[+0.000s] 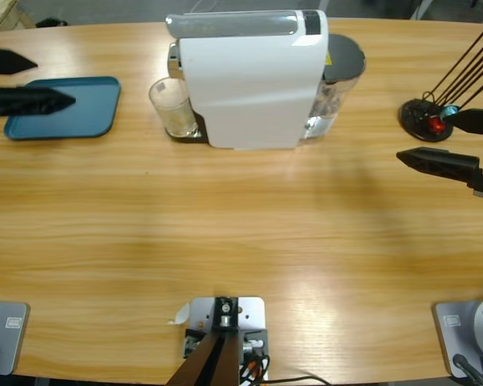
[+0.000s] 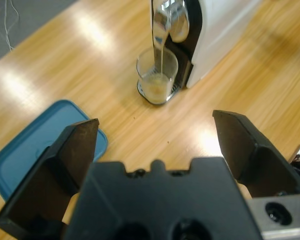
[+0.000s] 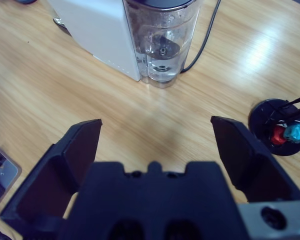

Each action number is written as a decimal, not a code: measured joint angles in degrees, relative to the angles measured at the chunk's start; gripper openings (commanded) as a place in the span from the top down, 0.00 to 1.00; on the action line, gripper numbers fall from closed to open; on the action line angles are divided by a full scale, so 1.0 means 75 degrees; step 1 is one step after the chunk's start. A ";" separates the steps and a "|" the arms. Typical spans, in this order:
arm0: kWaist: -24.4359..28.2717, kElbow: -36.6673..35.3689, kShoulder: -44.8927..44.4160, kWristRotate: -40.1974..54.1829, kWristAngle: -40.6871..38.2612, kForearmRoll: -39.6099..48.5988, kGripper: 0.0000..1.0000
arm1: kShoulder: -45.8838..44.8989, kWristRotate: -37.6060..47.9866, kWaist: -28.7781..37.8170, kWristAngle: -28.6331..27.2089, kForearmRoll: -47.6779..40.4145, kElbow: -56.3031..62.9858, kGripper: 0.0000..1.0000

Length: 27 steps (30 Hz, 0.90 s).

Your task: Pour coffee

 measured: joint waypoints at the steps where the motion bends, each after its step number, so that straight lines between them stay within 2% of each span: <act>1: 0.0007 -0.0046 0.0000 0.0000 0.0000 0.0000 0.00 | 0.0001 0.0000 0.0000 0.0000 -0.0011 0.0001 0.01; 27: 0.0014 0.0094 -0.0329 -0.0009 0.0000 0.0247 0.00 | 0.0079 0.0001 0.0000 0.0000 -0.0165 0.0121 0.00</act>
